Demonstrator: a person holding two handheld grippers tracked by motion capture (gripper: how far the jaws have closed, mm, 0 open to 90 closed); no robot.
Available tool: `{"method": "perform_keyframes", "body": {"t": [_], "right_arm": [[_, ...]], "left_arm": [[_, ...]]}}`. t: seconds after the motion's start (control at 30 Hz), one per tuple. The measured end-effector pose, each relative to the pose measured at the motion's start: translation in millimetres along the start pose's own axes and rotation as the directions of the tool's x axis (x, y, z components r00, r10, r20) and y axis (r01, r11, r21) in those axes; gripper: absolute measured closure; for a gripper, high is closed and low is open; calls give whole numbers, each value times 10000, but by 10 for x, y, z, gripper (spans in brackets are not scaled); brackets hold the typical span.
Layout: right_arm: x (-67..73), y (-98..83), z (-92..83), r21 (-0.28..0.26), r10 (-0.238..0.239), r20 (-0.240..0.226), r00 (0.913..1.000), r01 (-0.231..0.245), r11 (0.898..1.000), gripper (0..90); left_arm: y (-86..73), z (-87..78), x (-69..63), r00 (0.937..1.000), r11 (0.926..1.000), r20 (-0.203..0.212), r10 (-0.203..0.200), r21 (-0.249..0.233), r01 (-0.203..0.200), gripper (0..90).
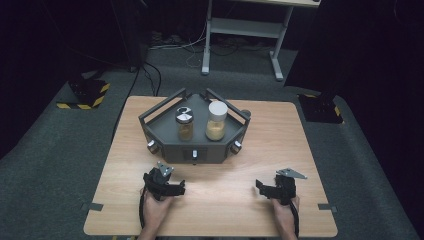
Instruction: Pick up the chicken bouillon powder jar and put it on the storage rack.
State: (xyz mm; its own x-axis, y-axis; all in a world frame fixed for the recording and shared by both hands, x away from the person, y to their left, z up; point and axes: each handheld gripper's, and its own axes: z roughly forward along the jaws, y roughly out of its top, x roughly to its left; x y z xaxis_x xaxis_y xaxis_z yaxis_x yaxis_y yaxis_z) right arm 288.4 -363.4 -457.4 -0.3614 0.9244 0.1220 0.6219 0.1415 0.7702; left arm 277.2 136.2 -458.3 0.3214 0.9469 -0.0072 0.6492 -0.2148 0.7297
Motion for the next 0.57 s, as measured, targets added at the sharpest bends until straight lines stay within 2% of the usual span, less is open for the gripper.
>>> {"method": "perform_keyframes", "body": {"t": [0.57], "right_arm": [[6, 3, 1, 21, -16, 18, 10000, 16, 10000, 62]], "left_arm": [[-1, 0, 1, 10000, 10000, 7, 1, -4, -1, 8]]}}
